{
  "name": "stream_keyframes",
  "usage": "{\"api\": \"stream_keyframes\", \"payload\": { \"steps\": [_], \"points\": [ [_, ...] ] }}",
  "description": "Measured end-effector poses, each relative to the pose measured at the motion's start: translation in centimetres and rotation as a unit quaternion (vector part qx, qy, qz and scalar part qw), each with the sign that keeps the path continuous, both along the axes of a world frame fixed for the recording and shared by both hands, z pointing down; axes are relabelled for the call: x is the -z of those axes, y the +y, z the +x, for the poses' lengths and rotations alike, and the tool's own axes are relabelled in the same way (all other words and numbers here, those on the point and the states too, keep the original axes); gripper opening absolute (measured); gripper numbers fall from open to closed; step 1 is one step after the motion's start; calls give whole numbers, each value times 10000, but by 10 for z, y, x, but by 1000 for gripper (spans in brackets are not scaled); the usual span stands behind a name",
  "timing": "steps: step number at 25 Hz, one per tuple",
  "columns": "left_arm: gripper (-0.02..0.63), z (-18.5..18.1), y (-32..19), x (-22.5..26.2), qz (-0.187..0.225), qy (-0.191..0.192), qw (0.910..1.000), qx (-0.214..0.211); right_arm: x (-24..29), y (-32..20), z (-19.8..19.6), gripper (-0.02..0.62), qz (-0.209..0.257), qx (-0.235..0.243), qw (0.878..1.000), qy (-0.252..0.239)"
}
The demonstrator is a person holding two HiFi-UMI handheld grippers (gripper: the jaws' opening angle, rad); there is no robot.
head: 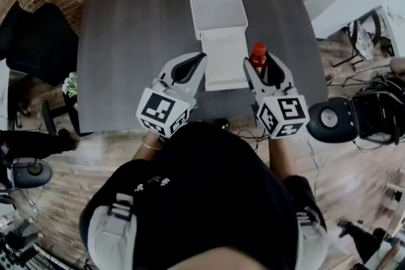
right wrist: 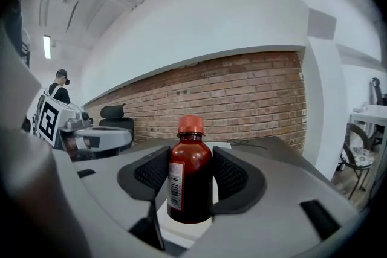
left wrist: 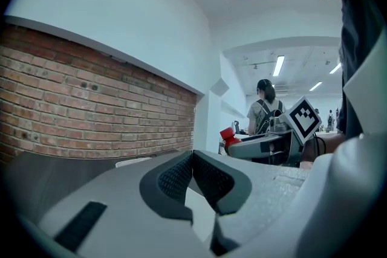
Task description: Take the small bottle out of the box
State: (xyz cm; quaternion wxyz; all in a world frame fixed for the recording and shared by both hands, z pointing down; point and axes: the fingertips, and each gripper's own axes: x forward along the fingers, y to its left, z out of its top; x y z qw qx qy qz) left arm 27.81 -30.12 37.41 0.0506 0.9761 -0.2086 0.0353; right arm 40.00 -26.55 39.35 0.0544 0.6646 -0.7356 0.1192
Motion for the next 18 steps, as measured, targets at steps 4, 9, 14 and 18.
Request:
{"api": "stream_keyframes", "payload": {
  "steps": [4, 9, 14, 18],
  "points": [
    [5, 6, 3, 1, 13, 0, 10000, -71, 12, 9, 5, 219, 165, -118, 9998, -6],
    [5, 10, 6, 0, 9, 6, 9999, -121, 13, 13, 9, 219, 202, -168, 9996, 90],
    [5, 12, 6, 1, 40, 0, 9999, -116, 13, 15, 14, 219, 209, -221, 9995, 105],
    [5, 13, 6, 1, 26, -5, 9999, -128, 14, 15, 12, 219, 220, -196, 9995, 143]
  ]
}}
